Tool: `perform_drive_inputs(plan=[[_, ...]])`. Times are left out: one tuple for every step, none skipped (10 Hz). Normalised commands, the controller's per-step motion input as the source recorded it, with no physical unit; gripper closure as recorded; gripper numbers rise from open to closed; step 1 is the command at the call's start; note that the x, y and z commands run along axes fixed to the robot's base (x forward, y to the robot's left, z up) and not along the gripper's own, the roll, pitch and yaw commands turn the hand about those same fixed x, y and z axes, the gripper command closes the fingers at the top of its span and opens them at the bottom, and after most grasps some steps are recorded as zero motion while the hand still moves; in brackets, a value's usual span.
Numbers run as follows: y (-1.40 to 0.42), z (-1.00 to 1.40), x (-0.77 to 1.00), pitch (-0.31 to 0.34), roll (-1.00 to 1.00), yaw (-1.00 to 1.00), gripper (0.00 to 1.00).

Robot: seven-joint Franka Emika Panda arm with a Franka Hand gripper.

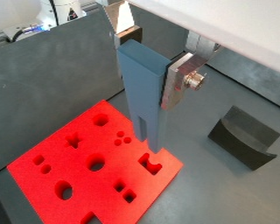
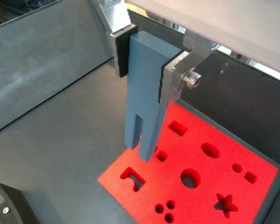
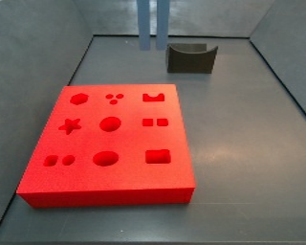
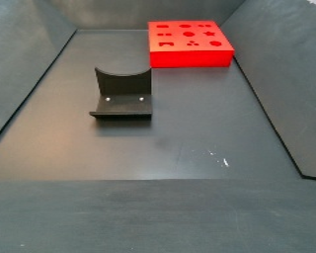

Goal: Insert the double-square object.

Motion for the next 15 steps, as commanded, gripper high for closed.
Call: perform_drive_inputs(plan=[[0.0,-0.01,0.0,-0.01,-0.02,0.0,1.0],[-0.03,0.0,0.0,0.0,0.0,0.0,1.0],[-0.11,0.0,0.13,0.03,-0.13,-0.41,1.0],[-0.21,0.0,0.02,0.0,-0.23,-0.74,1.0],[-0.21,0.0,0.0,-0.029,-0.29,-0.64,1.0],[-0.21,0.0,0.0,-0.027,-0.29,-0.64,1.0],[-0.25,0.0,0.0,-0.02,-0.31,-0.57,1.0],[-0.36,0.05,0.03,0.0,-0.35,-0.44,1.0],[-0.45,-0.1,0.15,0.0,-0.22,-0.37,1.0],[0.0,-0.04,0.0,0.0,0.05,0.0,1.0],[0.0,-0.77,0.13,-0.074,0.01,0.25,1.0],[-0.05,-0.89,0.31,-0.083,-0.04,0.55,1.0],[-0.12,-0.83,0.22,-0.116,0.0,0.55,1.0],[-0.19,-0.85,0.13,-0.146,0.06,0.53,1.0],[0.0,-0.59,0.11,-0.189,0.02,0.63,1.0]])
